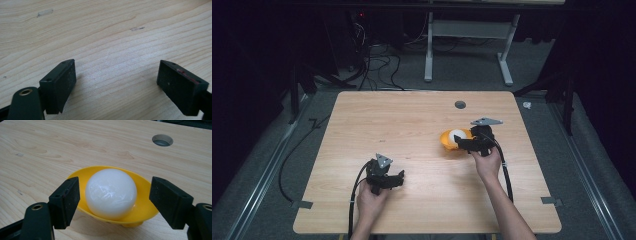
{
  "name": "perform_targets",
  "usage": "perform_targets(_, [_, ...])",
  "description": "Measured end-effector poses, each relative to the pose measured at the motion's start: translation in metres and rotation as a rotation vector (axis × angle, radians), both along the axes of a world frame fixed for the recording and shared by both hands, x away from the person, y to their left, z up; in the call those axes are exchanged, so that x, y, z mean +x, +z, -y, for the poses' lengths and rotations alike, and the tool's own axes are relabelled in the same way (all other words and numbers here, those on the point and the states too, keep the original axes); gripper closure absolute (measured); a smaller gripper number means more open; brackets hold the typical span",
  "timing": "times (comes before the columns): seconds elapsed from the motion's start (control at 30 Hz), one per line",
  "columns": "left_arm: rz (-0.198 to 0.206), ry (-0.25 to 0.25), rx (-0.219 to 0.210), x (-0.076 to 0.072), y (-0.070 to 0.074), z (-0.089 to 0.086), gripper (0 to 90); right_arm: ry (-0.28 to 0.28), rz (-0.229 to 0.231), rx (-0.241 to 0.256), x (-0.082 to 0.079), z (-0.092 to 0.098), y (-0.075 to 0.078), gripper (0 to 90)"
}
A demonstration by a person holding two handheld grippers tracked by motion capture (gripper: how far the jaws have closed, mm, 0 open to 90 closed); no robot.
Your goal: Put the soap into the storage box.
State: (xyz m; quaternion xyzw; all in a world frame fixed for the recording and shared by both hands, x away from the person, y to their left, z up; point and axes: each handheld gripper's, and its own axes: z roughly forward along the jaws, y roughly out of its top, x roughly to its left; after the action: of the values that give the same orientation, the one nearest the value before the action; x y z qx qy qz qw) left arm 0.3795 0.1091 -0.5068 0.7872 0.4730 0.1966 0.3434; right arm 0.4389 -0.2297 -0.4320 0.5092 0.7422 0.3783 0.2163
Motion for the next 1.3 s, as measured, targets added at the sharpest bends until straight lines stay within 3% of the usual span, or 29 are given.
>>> perform_targets(0.63, [0.0, 0.001, 0.0, 0.0, 0.0, 0.0, 16.0, -0.002, 0.016, 0.018, -0.022, 0.018, 0.003, 25.5])
perform_targets(1.3, [0.0, 0.0, 0.0, 0.0, 0.0, 0.0, 16.1, 0.009, 0.022, 0.023, -0.037, 0.024, 0.005, 25.5])
